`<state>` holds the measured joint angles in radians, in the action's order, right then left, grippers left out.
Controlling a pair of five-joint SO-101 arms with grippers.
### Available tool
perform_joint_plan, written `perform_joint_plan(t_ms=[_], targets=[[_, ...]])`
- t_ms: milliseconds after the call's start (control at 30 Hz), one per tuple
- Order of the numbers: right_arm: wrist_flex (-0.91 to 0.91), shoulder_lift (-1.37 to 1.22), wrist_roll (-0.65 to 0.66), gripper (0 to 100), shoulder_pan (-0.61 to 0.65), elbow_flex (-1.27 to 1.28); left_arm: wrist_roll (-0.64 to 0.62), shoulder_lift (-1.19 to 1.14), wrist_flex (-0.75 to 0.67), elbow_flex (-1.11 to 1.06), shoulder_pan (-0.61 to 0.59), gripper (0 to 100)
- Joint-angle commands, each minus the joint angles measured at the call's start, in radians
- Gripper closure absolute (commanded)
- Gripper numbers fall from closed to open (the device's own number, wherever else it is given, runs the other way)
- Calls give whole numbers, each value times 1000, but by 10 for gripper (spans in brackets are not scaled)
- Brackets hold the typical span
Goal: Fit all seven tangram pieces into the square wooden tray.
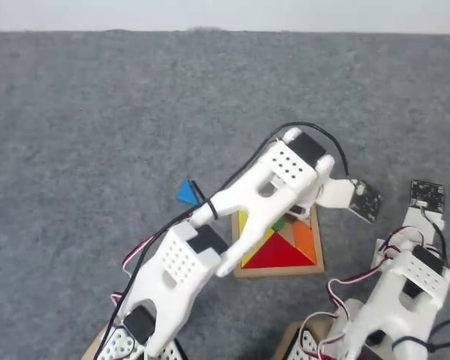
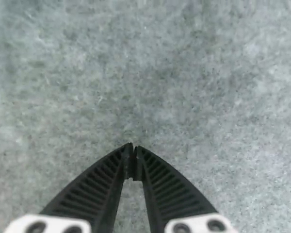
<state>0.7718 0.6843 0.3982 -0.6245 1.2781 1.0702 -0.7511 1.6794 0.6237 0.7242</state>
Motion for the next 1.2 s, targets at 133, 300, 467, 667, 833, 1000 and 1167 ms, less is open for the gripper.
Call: perform_joint_plan(t_ms=[133,300,467,667,833,1000,1167], targets=[[-19,4,9,991,-1,-8,63,-15,29,19,61,868],[-19,4,9,991,-1,-8,66,-60,29,24,68,869],[-19,4,9,991,-1,-8,68,-60,35,24,100,869],[-19,4,9,991,-1,-8,43,-58,75,24,124,870],[-19,4,9,991,-1,-8,20,6,75,16,126,870],[-19,2,9,991,-1,-8,-48,163,75,12,86,870],[-19,2,9,991,-1,-8,-256,302,72,-27,-46,870]])
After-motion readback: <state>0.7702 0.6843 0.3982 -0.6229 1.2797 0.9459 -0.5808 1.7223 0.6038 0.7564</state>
